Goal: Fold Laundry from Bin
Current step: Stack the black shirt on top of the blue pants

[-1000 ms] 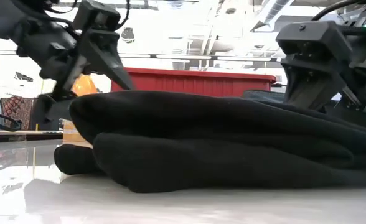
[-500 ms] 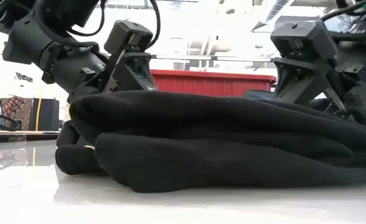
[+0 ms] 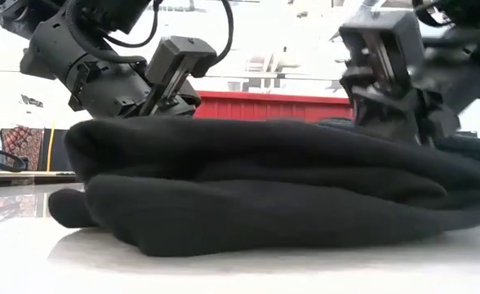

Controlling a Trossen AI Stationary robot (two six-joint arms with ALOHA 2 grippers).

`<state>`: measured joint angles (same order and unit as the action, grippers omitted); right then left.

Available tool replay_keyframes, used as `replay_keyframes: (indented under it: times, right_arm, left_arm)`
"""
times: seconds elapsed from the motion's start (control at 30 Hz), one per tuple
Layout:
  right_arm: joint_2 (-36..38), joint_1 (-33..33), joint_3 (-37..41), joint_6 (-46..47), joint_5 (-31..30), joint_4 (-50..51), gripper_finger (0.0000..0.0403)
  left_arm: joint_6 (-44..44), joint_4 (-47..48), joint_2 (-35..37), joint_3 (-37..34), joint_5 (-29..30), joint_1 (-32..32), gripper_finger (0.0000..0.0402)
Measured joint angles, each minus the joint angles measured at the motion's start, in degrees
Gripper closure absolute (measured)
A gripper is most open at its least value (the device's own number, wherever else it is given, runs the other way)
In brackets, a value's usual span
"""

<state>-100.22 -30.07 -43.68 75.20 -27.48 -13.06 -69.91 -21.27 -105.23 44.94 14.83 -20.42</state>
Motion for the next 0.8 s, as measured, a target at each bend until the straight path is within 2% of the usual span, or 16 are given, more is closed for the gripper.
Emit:
replay_keyframes:
  times: [0.17,0.27,0.37,0.47,0.57,0.7,0.8]
  right_arm:
    - [6.22,0.28,0.00,-3.89,0.74,-0.57,0.0361]
    - [12.39,0.10,-0.03,-8.33,0.47,-0.41,0.0363]
    - [19.57,0.24,-1.27,-13.98,0.39,3.58,0.0368]
    - [26.87,1.41,-4.18,-18.78,-0.41,13.70,0.0368]
    - [33.55,3.21,-7.48,-22.27,-1.64,27.07,0.0368]
    - [41.72,6.93,-11.23,-26.17,-1.59,43.10,0.0368]
    - [47.02,10.35,-12.76,-26.60,-1.53,57.07,0.0368]
  left_arm:
    - [4.97,-5.05,3.13,-0.12,1.00,0.20,0.0378]
    - [10.15,-9.93,7.23,0.88,2.51,0.17,0.0381]
    - [16.89,-9.20,11.57,3.39,5.17,0.37,0.0381]
    - [22.38,-7.59,14.79,7.08,8.00,2.05,0.0381]
    - [25.70,-3.41,15.12,12.48,8.25,5.27,0.0381]
    - [28.76,2.57,11.52,21.74,7.73,11.23,0.0381]
    - [29.83,4.14,6.25,29.14,4.18,16.20,0.0381]
